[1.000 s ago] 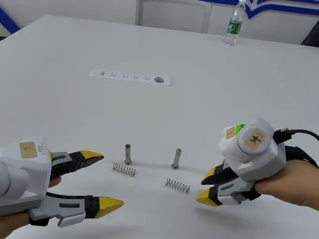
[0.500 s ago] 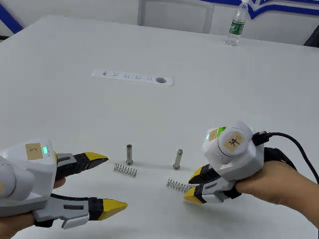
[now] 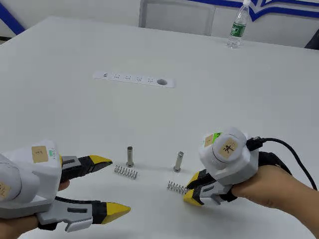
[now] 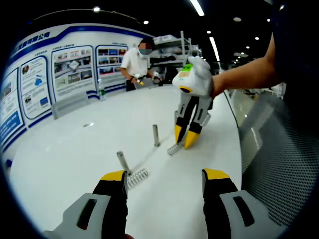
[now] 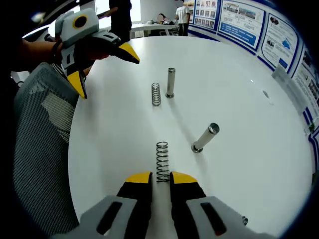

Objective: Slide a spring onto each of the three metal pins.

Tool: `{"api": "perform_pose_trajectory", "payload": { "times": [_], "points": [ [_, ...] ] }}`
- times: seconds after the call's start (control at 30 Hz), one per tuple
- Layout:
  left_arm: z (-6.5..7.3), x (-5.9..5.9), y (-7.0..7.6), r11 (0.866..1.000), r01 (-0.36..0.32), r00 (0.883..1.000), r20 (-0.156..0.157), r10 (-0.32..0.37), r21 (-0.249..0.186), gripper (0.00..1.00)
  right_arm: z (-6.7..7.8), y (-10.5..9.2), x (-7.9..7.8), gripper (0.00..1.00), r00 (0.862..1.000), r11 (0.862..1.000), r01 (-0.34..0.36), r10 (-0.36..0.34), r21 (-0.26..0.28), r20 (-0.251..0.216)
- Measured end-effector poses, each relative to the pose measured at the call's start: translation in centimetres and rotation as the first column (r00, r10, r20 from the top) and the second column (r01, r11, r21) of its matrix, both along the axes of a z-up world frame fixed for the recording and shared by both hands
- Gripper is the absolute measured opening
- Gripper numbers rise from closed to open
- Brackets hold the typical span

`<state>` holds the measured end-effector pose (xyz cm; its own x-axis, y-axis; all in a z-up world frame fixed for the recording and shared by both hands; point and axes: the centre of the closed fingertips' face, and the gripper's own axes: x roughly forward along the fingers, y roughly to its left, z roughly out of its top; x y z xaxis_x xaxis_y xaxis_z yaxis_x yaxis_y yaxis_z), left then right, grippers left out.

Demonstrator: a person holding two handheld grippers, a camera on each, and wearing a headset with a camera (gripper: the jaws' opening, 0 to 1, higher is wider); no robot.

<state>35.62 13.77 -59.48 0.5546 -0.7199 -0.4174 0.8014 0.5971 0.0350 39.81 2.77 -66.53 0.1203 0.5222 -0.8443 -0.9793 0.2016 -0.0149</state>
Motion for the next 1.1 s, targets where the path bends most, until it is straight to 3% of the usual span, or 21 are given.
{"api": "perform_pose_trajectory", "payload": {
  "times": [0.27, 0.5, 0.7, 1.1],
  "points": [
    [-0.1, 0.0, -0.7, 1.000, 0.024, 1.000, -0.001, -0.024, 0.006, 0.60, 0.0, -0.2, -0.1, 0.12, 1.000, 1.000, 0.005, -0.005, -0.004, 0.000],
    [-0.4, 0.1, -2.0, 0.997, 0.075, 0.997, -0.001, -0.075, 0.016, 0.55, 1.5, 0.2, -1.2, 0.11, 1.000, 1.000, -0.019, 0.019, 0.020, 0.007],
    [-0.5, 0.0, -3.4, 0.991, 0.134, 0.991, -0.002, -0.134, 0.024, 0.49, 3.5, 1.2, -2.8, 0.11, 0.996, 0.995, -0.084, 0.083, 0.057, 0.020],
    [-0.4, -0.5, -5.6, 0.970, 0.241, 0.970, 0.013, -0.242, 0.030, 0.32, 5.6, 3.0, -4.7, 0.11, 0.979, 0.978, -0.203, 0.201, 0.055, 0.041]
  ]
}}
